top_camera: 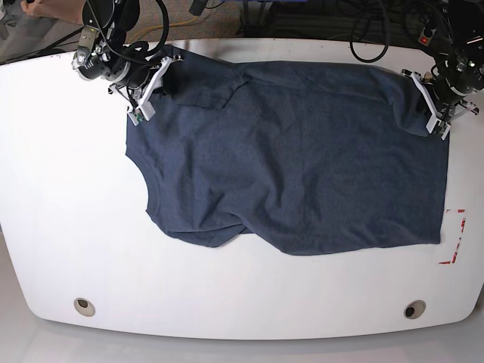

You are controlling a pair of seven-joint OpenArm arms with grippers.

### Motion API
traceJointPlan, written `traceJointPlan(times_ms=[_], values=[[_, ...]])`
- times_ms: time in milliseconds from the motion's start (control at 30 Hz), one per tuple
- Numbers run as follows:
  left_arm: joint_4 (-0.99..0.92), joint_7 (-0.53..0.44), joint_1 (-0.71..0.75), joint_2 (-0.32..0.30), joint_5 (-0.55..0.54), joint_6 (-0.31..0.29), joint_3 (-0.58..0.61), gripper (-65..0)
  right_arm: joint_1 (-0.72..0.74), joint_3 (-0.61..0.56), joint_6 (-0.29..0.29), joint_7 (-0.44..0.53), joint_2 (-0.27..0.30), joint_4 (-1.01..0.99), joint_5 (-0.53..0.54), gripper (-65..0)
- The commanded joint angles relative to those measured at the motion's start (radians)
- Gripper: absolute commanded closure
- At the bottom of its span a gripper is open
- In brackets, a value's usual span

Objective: Fold the T-shirt properly
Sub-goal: 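Pull the shirt edge taut with both grippers and lower it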

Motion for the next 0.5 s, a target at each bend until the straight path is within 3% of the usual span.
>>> traceJointPlan(times_ms=[0, 133, 467], values=[[0.019, -0.015, -0.005, -0.016, -0.008, 0.002, -0.009, 0.0, -0.012, 0.002, 0.002, 0.019, 0.003, 0.081, 0.017, 0.0], [0.047, -0.015, -0.006, -0.011, -0.008, 0.002, -0.011, 0.0, -0.031, 0.004, 0.002, 0.014, 0.001, 0.172, 0.024, 0.0], [0.065, -0.014, -0.046, -0.008, -0.005, 0.002, -0.014, 0.0, 0.02, 0.044, 0.002, 0.014, 0.063, 0.175, 0.277, 0.0]])
